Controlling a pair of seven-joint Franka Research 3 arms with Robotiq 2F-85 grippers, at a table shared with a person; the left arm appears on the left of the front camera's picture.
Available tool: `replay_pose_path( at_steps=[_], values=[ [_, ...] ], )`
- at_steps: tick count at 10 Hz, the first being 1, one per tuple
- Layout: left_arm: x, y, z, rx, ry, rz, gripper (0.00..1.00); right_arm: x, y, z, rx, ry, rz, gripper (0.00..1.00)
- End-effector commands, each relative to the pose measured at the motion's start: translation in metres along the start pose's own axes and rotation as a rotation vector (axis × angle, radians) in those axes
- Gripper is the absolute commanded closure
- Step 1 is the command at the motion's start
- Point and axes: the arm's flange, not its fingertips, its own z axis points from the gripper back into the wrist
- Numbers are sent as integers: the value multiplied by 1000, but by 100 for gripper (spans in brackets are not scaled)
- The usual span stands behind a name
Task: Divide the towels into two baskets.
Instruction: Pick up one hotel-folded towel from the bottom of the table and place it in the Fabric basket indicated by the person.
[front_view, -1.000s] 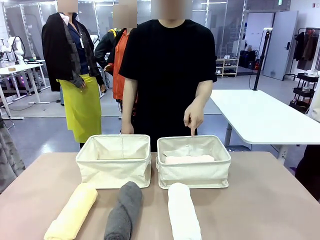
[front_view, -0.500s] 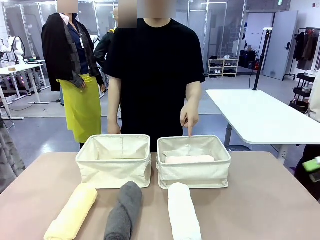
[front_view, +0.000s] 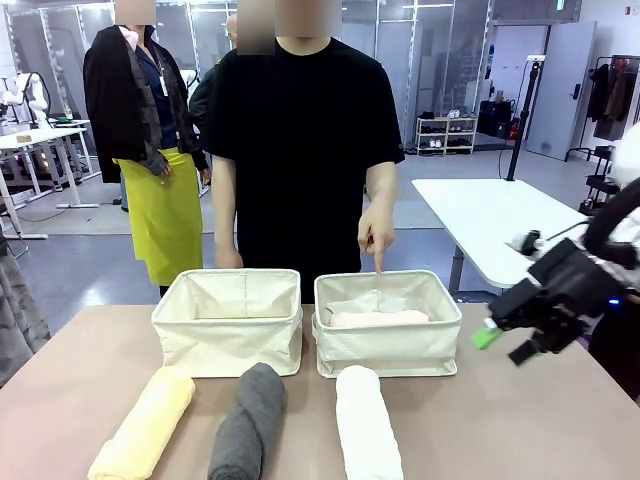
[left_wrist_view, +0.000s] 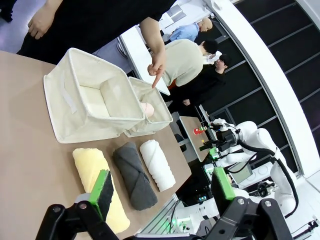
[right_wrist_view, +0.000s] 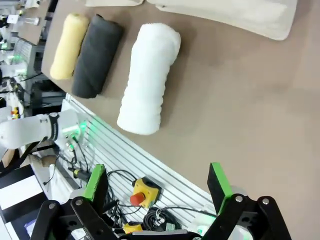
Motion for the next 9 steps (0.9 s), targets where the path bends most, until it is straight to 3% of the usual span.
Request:
replay_pose_path(
  at_steps=[1, 5, 9],
  values=[
    [-1, -2, 3, -15, -5, -10, 0, 26, 23, -37, -120, 3, -44, 0],
    [-1, -2, 3, -15, -5, -10, 0, 31, 73, -127, -309, -16, -57, 0],
    [-1, -2, 3, -15, -5, -10, 0, 21, 98, -165, -408, -54, -44, 0]
  ],
)
